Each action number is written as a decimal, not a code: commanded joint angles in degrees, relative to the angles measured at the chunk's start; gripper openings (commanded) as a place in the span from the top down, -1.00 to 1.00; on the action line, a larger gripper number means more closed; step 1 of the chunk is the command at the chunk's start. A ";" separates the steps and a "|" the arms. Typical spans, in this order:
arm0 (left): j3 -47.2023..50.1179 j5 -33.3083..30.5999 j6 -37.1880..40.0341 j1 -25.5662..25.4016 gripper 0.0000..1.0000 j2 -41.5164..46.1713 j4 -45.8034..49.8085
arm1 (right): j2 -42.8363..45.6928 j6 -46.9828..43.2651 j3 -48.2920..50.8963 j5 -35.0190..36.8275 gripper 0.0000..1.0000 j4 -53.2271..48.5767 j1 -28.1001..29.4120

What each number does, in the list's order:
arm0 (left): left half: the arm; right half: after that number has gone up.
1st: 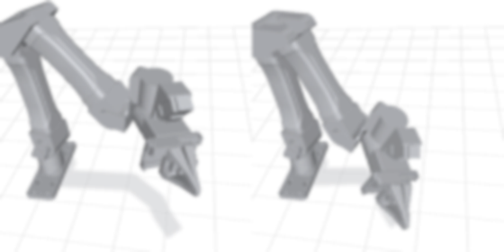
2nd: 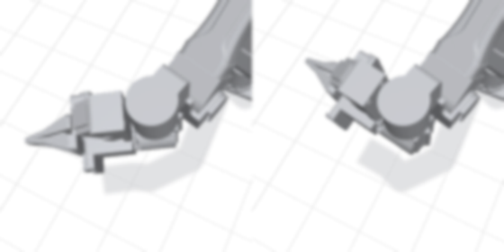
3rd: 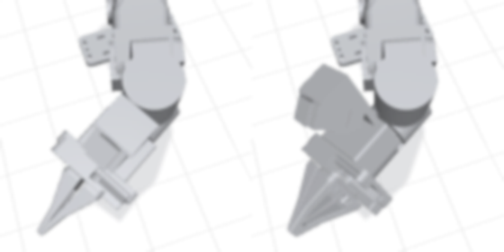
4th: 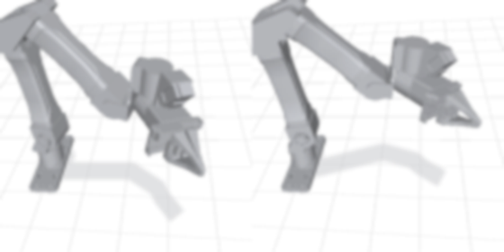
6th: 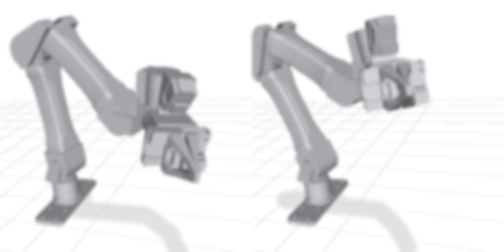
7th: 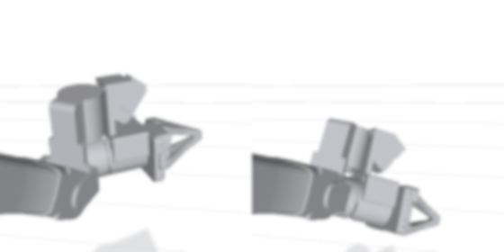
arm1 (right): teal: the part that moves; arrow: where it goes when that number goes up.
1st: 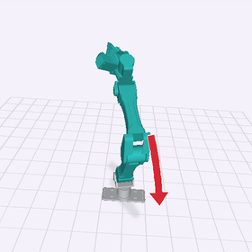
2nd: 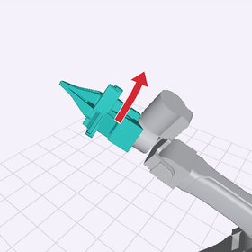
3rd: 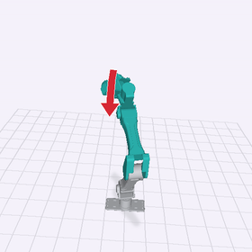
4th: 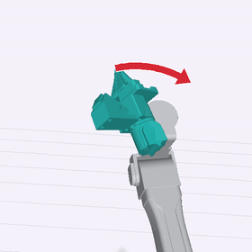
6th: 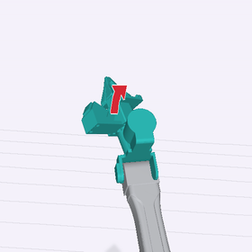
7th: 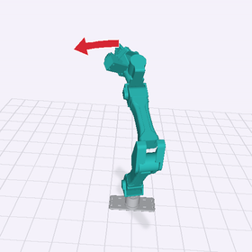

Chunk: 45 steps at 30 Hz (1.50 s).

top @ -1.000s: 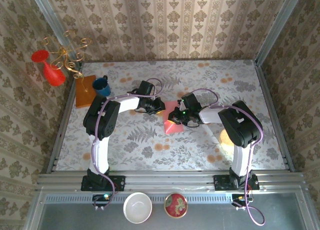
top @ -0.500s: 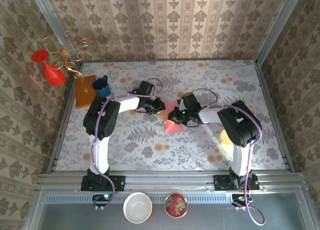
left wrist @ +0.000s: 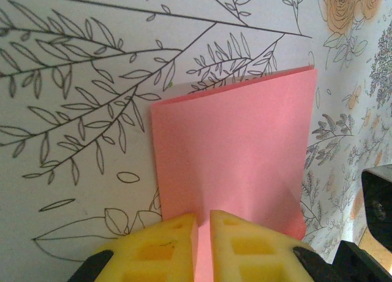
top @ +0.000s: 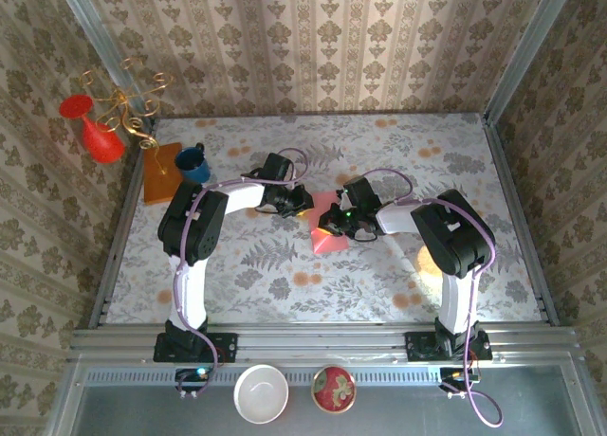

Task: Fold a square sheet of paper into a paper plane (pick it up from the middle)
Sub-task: Fold the triangle a second time at the center of the table.

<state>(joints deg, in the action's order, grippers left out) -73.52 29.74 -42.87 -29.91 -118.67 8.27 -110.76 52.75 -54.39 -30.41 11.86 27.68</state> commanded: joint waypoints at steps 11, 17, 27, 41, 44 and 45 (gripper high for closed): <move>1.34 -1.35 -0.63 -0.41 0.69 -2.80 3.42 | -1.93 0.41 -1.82 1.29 0.96 -2.22 0.08; 1.17 -0.93 -0.76 -0.41 0.69 -2.36 3.16 | -2.31 0.83 -1.60 1.23 0.90 -2.63 0.08; -1.19 -1.32 -0.72 1.84 0.57 2.66 4.17 | -2.53 2.09 -1.86 1.32 0.34 -4.08 -0.08; 6.16 -5.21 -1.06 4.18 0.66 12.60 4.30 | -2.24 1.93 -1.62 2.39 0.48 -5.80 -0.26; 7.79 -5.11 -1.18 1.88 0.77 13.80 4.03 | -2.21 1.44 -1.73 3.32 0.66 -7.41 -0.26; 8.10 -4.90 -1.25 1.26 0.80 14.07 4.03 | -2.12 1.30 -1.72 3.48 0.73 -7.64 -0.26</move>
<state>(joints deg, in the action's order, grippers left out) -66.65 25.02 -43.97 -26.52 -106.56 11.33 -111.53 54.41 -56.58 -29.63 8.62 27.64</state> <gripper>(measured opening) 0.105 0.154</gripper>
